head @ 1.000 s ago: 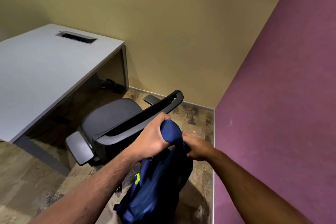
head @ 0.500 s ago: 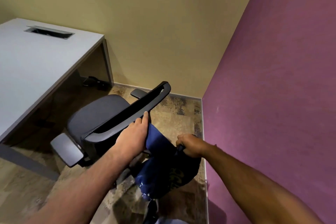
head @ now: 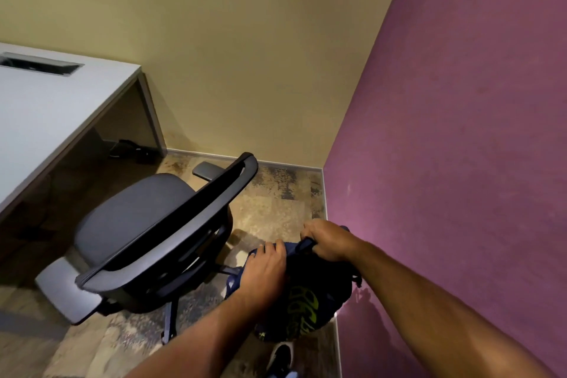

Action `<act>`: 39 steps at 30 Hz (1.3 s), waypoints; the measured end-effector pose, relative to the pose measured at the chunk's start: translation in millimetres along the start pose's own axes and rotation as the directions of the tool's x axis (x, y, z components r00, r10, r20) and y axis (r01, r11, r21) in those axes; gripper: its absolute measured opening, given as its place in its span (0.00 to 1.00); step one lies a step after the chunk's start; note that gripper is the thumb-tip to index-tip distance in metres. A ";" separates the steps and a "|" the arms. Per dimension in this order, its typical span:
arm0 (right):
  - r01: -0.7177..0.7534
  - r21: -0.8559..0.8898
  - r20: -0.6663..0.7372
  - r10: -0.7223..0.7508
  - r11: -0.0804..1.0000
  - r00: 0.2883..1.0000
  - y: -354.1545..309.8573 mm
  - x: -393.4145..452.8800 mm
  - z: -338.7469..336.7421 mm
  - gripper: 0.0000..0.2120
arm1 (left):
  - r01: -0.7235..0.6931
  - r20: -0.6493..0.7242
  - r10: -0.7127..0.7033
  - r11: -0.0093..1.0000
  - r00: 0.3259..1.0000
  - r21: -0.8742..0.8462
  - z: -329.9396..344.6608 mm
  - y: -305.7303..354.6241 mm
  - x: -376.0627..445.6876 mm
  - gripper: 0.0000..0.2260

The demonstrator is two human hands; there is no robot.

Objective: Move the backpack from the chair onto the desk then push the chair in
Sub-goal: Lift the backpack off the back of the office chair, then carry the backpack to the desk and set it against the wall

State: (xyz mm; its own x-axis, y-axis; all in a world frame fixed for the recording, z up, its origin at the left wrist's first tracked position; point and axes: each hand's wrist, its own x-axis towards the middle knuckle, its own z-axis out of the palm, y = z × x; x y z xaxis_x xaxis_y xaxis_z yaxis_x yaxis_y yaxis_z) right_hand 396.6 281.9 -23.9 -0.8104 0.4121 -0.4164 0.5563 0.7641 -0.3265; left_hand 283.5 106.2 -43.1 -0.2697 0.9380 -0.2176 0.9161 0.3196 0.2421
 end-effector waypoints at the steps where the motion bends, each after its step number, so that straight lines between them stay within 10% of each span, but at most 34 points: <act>1: -0.004 -0.014 -0.011 0.004 1.000 1.000 9.0 0.8 -4.7 0.04 | -0.025 -0.023 0.024 0.999 0.999 -0.027 -5.8 2.0 11.7 0.15; 7: -0.012 0.052 -0.182 0.021 0.999 0.983 73.1 17.7 -33.8 0.08 | -0.073 -0.016 0.072 0.991 0.997 -0.114 -37.4 20.2 94.6 0.06; 13: -0.181 0.252 -0.133 0.219 0.951 0.967 152.3 41.7 -61.1 0.40 | -0.067 -0.062 0.057 0.983 0.996 -0.173 -58.6 29.8 175.0 0.07; 18: -0.181 0.290 -0.237 0.254 0.940 0.938 170.8 79.7 -84.5 0.11 | -0.049 -0.105 0.029 0.979 0.994 -0.200 -79.6 26.9 220.9 0.06; 39: -0.107 0.001 -0.224 0.104 0.994 0.969 213.7 324.1 -295.1 0.11 | 0.048 -0.051 -0.051 0.997 0.997 -0.059 -201.9 -85.4 492.6 0.11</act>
State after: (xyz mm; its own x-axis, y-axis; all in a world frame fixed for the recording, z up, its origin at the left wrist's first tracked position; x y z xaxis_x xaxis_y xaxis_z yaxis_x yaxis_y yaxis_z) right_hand 198.7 725.3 21.7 -0.7685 0.5900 -0.2477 0.6398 0.7153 -0.2811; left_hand 12.4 568.1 19.9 -0.3311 0.9261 -0.1811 0.8830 0.3717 0.2865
